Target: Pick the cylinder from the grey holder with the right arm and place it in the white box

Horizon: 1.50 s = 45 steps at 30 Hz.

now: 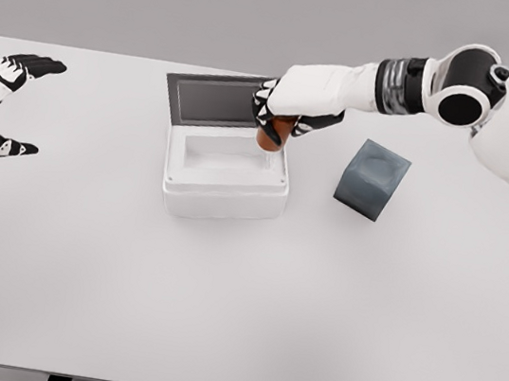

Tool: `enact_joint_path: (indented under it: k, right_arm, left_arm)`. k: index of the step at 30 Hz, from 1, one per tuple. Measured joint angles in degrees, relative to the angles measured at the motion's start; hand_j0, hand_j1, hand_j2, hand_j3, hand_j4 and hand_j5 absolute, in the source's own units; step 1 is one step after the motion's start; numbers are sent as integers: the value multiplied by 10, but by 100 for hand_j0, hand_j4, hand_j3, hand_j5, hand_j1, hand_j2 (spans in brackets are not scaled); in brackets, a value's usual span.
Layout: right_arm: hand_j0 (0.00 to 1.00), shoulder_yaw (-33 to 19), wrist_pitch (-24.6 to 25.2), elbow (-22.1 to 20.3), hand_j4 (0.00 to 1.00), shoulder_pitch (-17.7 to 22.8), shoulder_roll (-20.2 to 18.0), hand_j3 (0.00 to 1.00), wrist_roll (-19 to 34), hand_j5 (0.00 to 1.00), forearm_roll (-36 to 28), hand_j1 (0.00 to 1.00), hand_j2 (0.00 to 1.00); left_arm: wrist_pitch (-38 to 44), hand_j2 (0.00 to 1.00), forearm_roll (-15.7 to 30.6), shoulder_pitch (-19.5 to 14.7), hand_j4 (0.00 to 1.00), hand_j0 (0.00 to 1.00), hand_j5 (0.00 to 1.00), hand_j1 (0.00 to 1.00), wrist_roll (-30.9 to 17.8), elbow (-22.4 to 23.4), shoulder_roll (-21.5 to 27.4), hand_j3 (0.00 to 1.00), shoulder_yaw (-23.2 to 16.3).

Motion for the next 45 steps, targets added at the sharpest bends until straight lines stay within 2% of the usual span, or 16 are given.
enact_joint_path:
  k: [7, 10, 12, 16, 18, 22, 25, 29, 33, 37, 39, 41, 44, 45]
  right_arm:
    - [49, 0, 0, -3, 49, 0, 0, 49, 0, 49, 0, 49, 49]
    - [80, 0, 0, -5, 80, 0, 0, 80, 0, 80, 2, 80, 80]
    - [85, 0, 0, -9, 85, 0, 0, 85, 0, 85, 3, 85, 85]
    - [88, 0, 0, -20, 88, -1, -1, 88, 0, 88, 4, 88, 88]
    - [97, -3, 0, -34, 97, -1, -5, 97, 0, 97, 4, 97, 97]
    - [99, -26, 0, -82, 99, 3, -32, 99, 0, 99, 3, 99, 99]
    - [99, -87, 0, -114, 99, 6, -62, 99, 0, 99, 2, 99, 99]
    - [100, -164, 0, -131, 100, 16, -99, 100, 0, 100, -2, 100, 100]
    - [100, -218, -1, -140, 100, 63, -144, 100, 0, 100, -8, 100, 100]
    - [100, -242, -1, -147, 100, 127, -185, 100, 0, 100, -21, 100, 100]
    - [100, -252, -1, -148, 100, 163, -197, 100, 0, 100, -23, 100, 100]
    - [100, -283, -1, -150, 100, 227, -201, 100, 0, 100, -24, 100, 100]
    - [100, -326, -1, -190, 100, 253, -217, 100, 0, 100, -28, 100, 100]
    - [100, -337, -1, -206, 100, 255, -229, 100, 0, 100, -38, 100, 100]
  left_arm:
    - [0, 100, 0, 0, 100, 100, 100, 100, 0, 0, 0, 100, 0]
    - [0, 100, 0, 0, 100, 100, 100, 100, 0, 0, 0, 100, 0]
    - [0, 100, 0, 0, 100, 100, 100, 100, 0, 0, -1, 100, 0]
    - [0, 100, 0, 0, 100, 100, 100, 100, 0, 0, -1, 100, 0]
    - [0, 100, 0, 0, 100, 100, 100, 100, 0, 0, -1, 100, 0]
    - [0, 100, 0, 1, 100, 100, 100, 100, 0, 0, -1, 100, 0]
    - [0, 100, 0, 1, 100, 100, 100, 100, 0, 0, -1, 100, 0]
    - [0, 100, 0, 1, 100, 100, 100, 100, 0, 0, -1, 100, 0]
    - [0, 100, 0, 1, 100, 100, 100, 100, 0, 0, -1, 100, 0]
    - [0, 100, -12, -13, 100, 100, 100, 100, 0, 3, -1, 100, -1]
    - [0, 100, -32, -28, 100, 100, 100, 100, 0, 5, -2, 100, -4]
    - [0, 100, -58, -57, 100, 100, 100, 100, 0, 5, -4, 100, -8]
    - [0, 100, -82, -114, 100, 100, 100, 100, -5, 5, -7, 100, -42]
    - [0, 100, -84, -143, 100, 100, 100, 100, -11, 5, -6, 100, -61]
